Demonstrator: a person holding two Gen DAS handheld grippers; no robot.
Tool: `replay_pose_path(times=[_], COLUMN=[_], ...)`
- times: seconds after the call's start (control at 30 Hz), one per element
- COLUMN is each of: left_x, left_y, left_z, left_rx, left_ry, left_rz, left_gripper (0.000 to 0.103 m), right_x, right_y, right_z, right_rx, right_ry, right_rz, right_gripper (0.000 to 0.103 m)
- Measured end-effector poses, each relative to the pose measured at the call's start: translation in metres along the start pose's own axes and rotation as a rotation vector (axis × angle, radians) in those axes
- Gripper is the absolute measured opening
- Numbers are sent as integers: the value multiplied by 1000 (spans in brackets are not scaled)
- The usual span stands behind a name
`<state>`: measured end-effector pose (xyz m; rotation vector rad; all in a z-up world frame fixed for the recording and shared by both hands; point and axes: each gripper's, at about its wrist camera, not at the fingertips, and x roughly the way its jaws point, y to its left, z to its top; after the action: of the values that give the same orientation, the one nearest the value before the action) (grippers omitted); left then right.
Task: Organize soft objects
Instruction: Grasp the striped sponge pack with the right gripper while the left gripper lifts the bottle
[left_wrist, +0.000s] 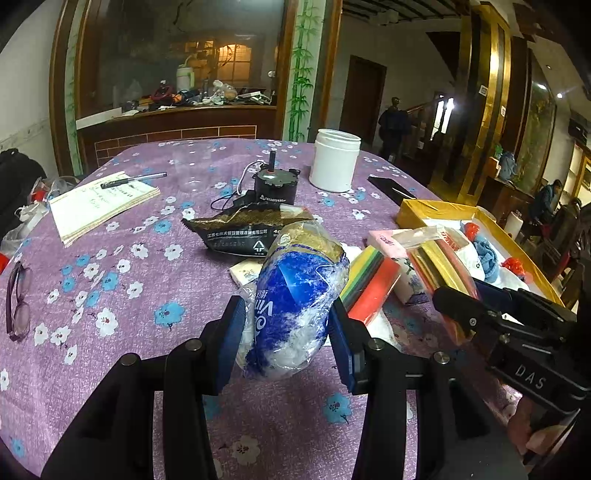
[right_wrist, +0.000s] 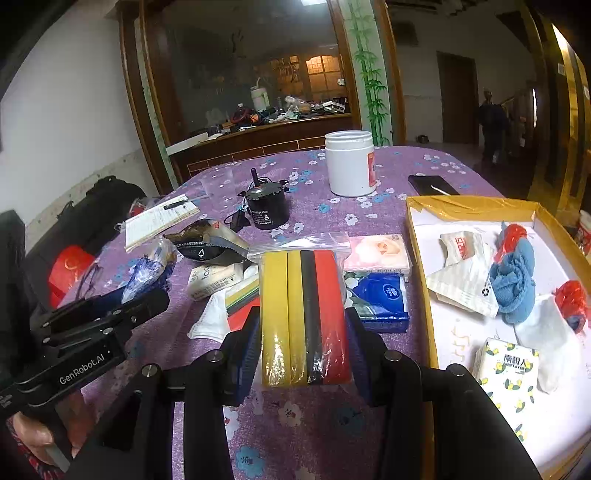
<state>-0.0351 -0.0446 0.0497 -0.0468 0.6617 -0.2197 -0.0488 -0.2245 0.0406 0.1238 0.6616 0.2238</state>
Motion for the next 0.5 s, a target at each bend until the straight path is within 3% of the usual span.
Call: replay_pose_path(times=[0.27, 0.5], left_x=[-3, -4], left_y=[-3, -2], left_z=[0, -1], left_rx=[16, 16], left_ry=[-18, -20], left_rz=[-2, -6], left_gripper=[43, 43], right_x=[-3, -4], right_y=[12, 3], right_z=[-2, 0], right_rx=[-63, -7], right_ry=[-15, -34], right_rz=[-15, -4], right_gripper=[44, 44])
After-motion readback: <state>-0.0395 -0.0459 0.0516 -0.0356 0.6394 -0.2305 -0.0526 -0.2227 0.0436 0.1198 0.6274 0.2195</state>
